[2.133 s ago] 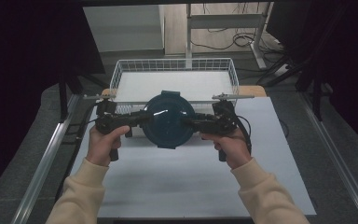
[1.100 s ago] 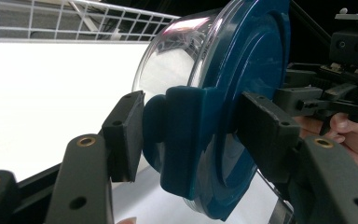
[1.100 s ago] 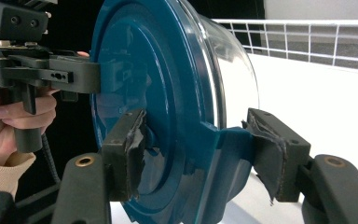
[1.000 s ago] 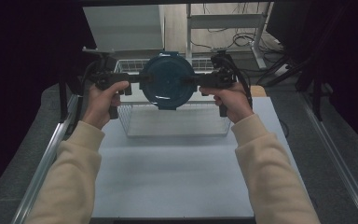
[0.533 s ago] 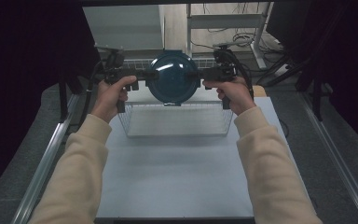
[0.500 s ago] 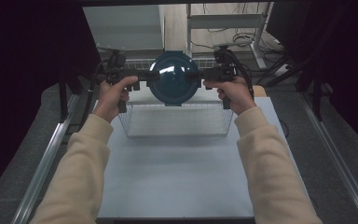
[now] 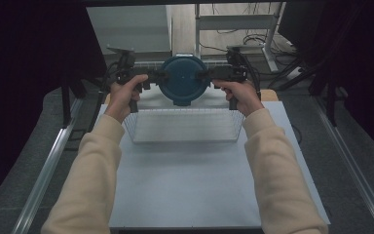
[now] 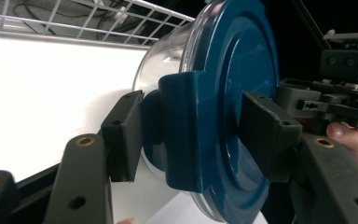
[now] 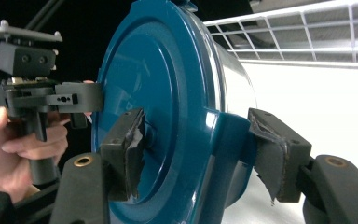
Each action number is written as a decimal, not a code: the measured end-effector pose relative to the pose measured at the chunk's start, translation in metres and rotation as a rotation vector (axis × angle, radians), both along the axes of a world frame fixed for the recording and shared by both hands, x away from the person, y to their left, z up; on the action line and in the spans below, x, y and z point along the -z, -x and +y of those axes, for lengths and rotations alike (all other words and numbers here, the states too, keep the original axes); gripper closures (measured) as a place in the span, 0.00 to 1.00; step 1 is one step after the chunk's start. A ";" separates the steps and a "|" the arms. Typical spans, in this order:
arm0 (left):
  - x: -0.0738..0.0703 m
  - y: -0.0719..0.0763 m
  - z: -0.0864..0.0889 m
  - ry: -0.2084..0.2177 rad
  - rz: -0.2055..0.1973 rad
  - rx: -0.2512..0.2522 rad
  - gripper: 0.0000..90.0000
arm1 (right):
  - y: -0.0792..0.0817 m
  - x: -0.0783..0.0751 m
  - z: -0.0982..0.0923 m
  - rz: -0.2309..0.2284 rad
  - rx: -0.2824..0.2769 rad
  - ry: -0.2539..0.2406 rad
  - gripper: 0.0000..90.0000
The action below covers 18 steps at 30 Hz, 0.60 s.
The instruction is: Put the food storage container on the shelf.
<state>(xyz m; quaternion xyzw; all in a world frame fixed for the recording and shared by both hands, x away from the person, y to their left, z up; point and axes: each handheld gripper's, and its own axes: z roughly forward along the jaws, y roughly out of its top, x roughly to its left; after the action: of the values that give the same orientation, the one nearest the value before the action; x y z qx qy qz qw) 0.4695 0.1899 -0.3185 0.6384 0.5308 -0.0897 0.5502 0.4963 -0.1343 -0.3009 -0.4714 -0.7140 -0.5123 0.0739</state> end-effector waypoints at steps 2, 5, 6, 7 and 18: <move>0.002 -0.003 0.000 0.011 0.013 -0.004 0.47 | -0.002 0.002 0.000 0.021 0.014 -0.011 0.43; 0.004 -0.006 0.000 0.017 0.025 -0.003 0.46 | -0.004 0.003 0.000 0.037 0.030 -0.021 0.43; 0.006 -0.007 0.000 0.021 0.032 -0.002 0.44 | -0.006 0.005 0.000 0.061 0.048 -0.030 0.43; 0.008 -0.008 0.000 0.024 0.040 -0.001 0.44 | -0.008 0.006 0.000 0.080 0.059 -0.038 0.43; 0.025 -0.019 0.000 0.112 0.074 -0.013 0.42 | -0.017 0.016 -0.003 0.168 0.123 -0.074 0.43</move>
<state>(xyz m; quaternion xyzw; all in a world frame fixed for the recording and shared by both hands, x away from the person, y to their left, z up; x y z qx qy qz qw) 0.4887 0.1894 -0.3435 0.5992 0.5492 -0.1392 0.5656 0.5132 -0.1372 -0.3172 -0.5526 -0.6556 -0.5006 0.1196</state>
